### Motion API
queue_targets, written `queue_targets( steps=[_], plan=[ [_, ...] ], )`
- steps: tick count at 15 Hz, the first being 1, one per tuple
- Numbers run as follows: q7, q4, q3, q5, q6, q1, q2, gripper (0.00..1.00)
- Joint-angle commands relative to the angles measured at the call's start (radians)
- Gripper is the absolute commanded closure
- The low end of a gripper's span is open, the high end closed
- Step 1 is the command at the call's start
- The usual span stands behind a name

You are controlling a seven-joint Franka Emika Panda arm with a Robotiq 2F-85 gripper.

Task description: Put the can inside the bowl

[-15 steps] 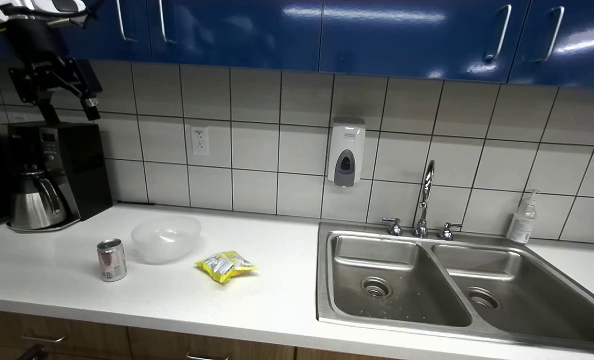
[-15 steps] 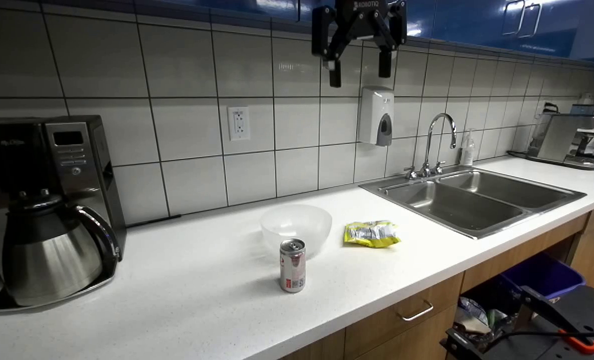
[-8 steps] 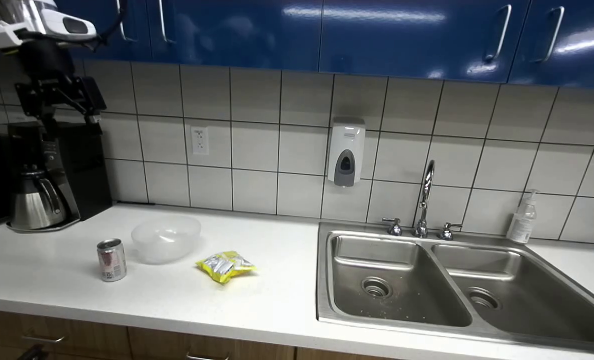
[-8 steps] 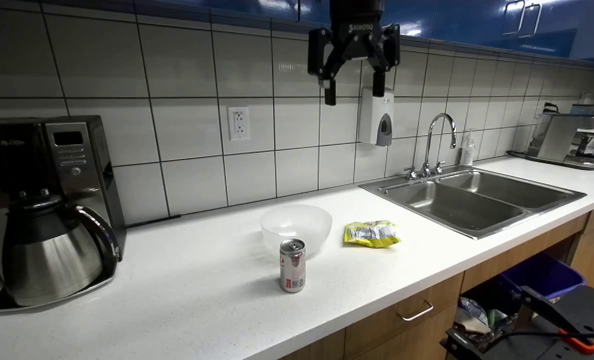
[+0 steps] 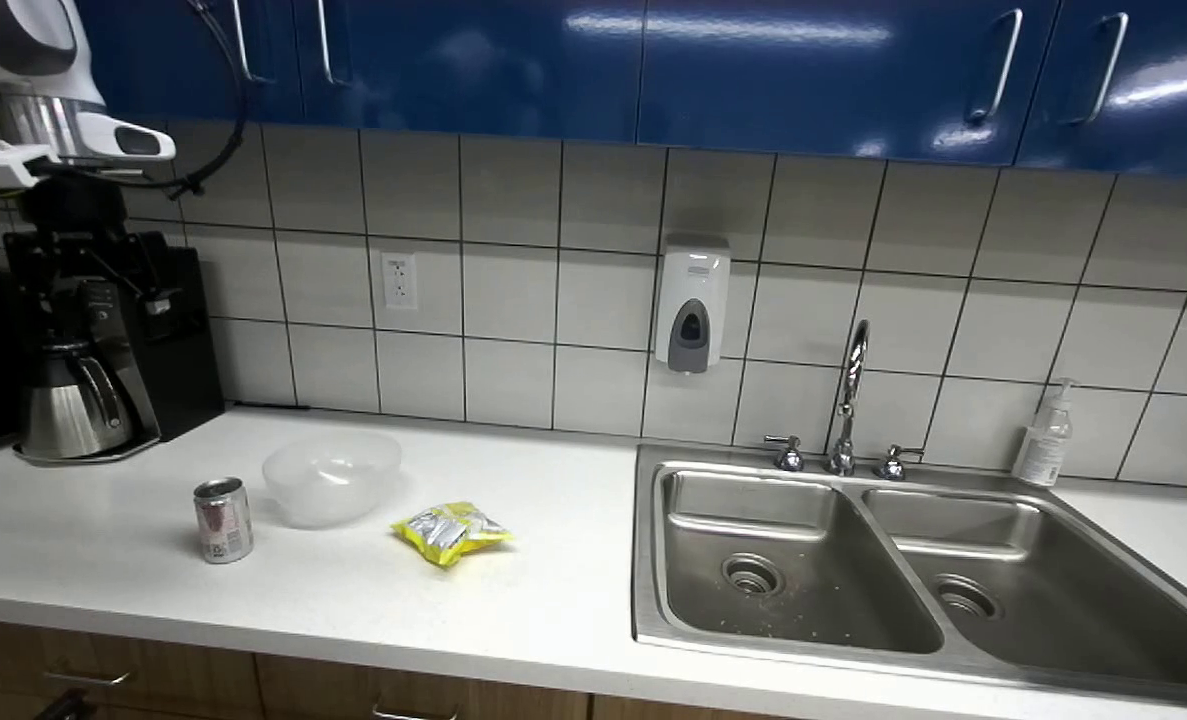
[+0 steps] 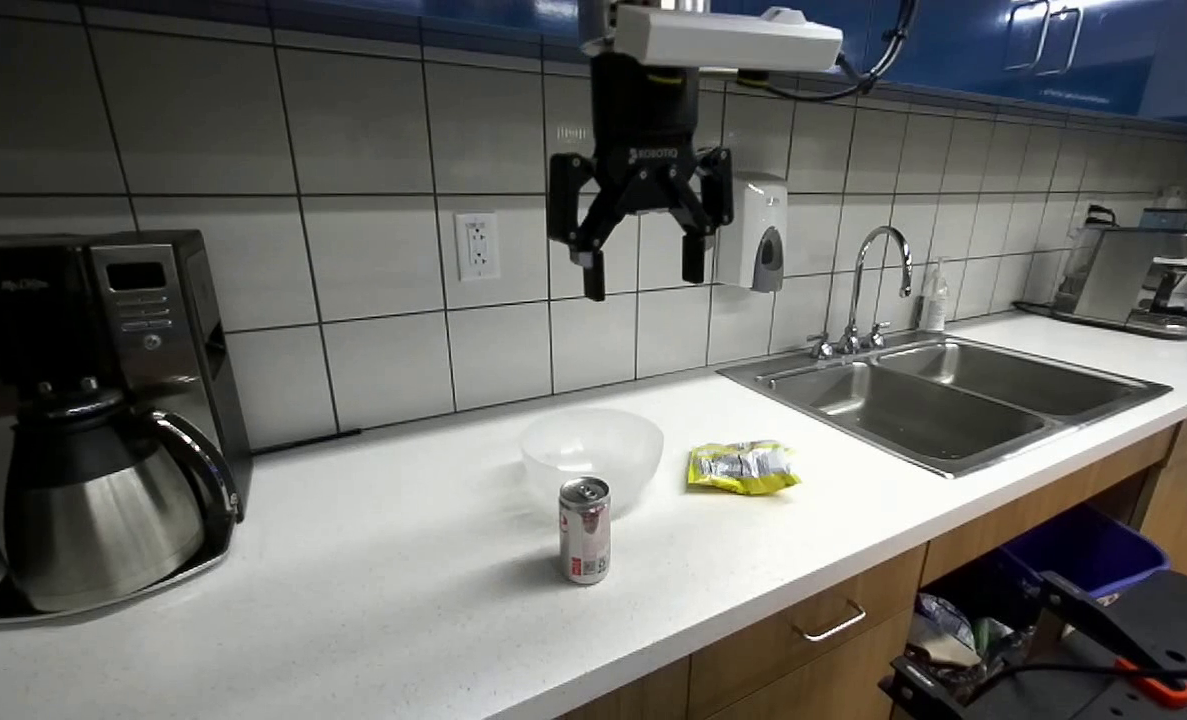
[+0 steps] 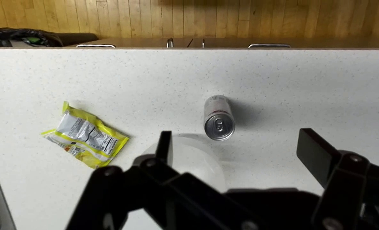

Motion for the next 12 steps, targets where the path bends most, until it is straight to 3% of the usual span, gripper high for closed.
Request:
queue_targets(
  steps=[1, 12],
  plan=[
    [0.057, 0.014, 0.021, 0.017, 0.053, 0.028, 0.072, 0.00],
    [0.187, 0.139, 0.013, -0.042, 0.089, 0.056, 0.304, 0.00]
  ],
)
